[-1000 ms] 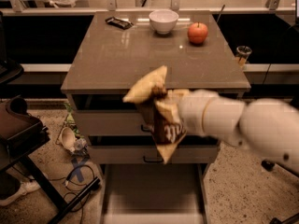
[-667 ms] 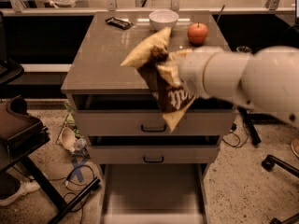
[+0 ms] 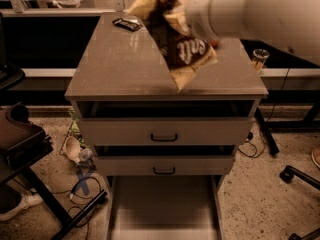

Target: Pick brown chip bag from bottom drawer and place on counter

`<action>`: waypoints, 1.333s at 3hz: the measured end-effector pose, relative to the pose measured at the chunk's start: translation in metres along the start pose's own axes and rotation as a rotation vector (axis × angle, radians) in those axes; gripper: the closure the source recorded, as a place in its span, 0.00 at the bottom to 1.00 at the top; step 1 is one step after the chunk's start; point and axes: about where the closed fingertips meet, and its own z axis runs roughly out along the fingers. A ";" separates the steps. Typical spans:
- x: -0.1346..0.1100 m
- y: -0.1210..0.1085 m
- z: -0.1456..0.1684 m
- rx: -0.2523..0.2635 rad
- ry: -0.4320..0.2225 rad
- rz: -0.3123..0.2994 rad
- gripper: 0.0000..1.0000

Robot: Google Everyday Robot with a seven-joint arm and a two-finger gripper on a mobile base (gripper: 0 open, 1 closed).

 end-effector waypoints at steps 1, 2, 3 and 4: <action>-0.030 -0.002 0.074 -0.074 -0.081 -0.107 1.00; -0.032 0.015 0.160 -0.194 -0.162 -0.181 1.00; -0.031 0.000 0.187 -0.194 -0.202 -0.211 0.87; -0.032 0.005 0.189 -0.202 -0.202 -0.211 0.63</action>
Offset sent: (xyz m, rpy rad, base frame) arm 0.1961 0.1673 -0.0728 -0.0720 -0.1225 0.4798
